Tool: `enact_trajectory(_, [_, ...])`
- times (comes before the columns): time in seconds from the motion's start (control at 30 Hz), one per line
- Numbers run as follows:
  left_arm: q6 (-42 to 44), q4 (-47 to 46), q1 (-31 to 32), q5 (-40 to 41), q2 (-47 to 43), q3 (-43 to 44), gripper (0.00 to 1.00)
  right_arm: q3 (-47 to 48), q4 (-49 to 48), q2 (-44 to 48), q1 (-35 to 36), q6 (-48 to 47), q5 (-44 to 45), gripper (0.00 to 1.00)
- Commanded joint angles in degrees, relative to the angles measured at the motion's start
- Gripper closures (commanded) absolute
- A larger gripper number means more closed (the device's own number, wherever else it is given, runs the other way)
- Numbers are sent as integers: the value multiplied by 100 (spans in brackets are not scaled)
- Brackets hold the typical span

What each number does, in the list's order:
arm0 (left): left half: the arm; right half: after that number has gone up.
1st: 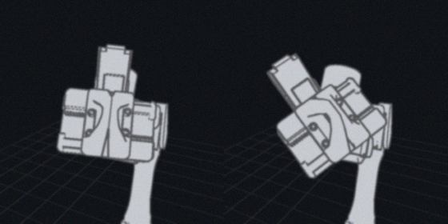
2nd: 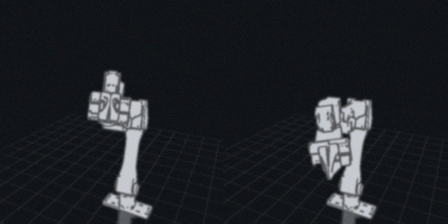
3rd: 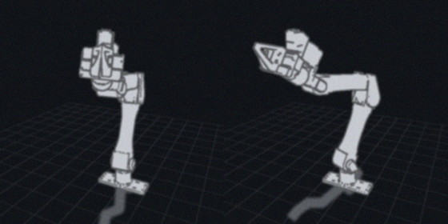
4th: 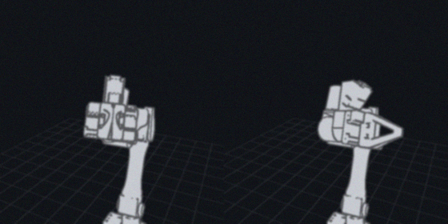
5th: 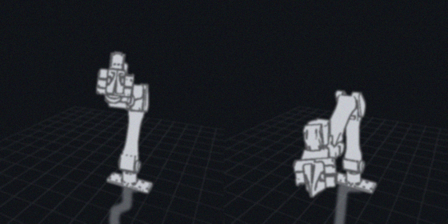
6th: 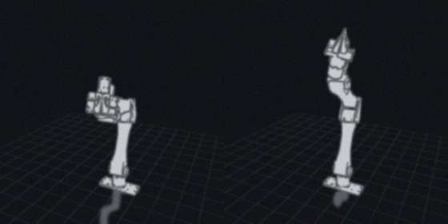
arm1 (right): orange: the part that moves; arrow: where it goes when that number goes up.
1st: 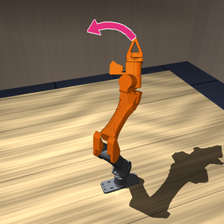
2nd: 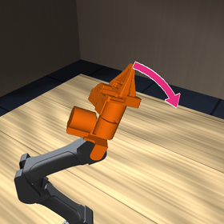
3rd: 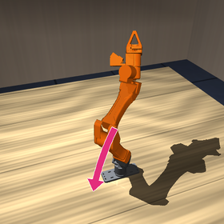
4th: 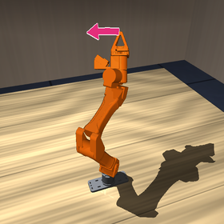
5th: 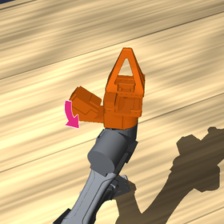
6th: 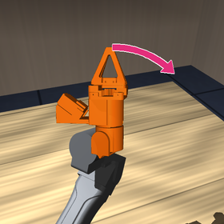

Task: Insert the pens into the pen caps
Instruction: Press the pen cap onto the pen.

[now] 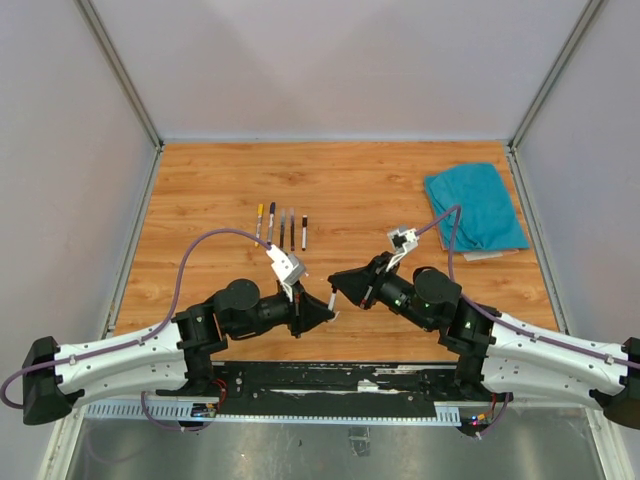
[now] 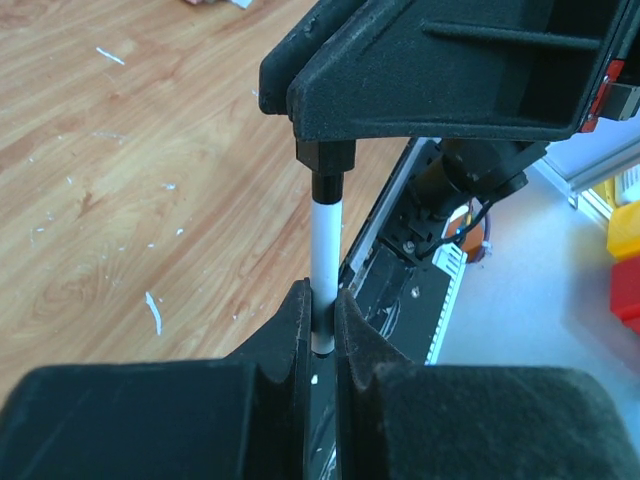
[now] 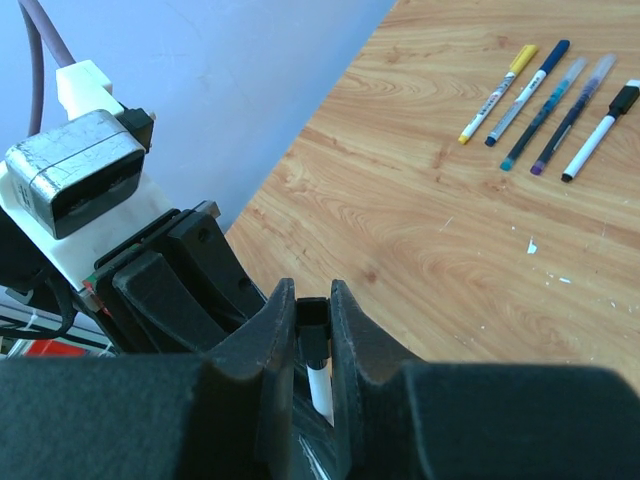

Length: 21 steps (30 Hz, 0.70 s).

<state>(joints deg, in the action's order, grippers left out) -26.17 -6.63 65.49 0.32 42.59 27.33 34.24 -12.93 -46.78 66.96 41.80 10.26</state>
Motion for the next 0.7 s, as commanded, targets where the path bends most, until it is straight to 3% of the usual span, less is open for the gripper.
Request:
enact_trajectory(0.0, [76,-2481,-147,794,-136,785,100,-598,1660,-204,663,413,-960,99])
enact_trajectory(0.27, [-33,-1947,-151,719,-206,518,100,241,2296,433,665,-516,518,97])
enact_trajectory(0.47, [-146,-1245,-150,580,-183,138,100,1536,2445,307,645,-1799,1387,54])
enact_trajectory(0.67, [-257,-1094,-144,504,-454,-413,100,2007,2866,369,650,-2603,1887,38])
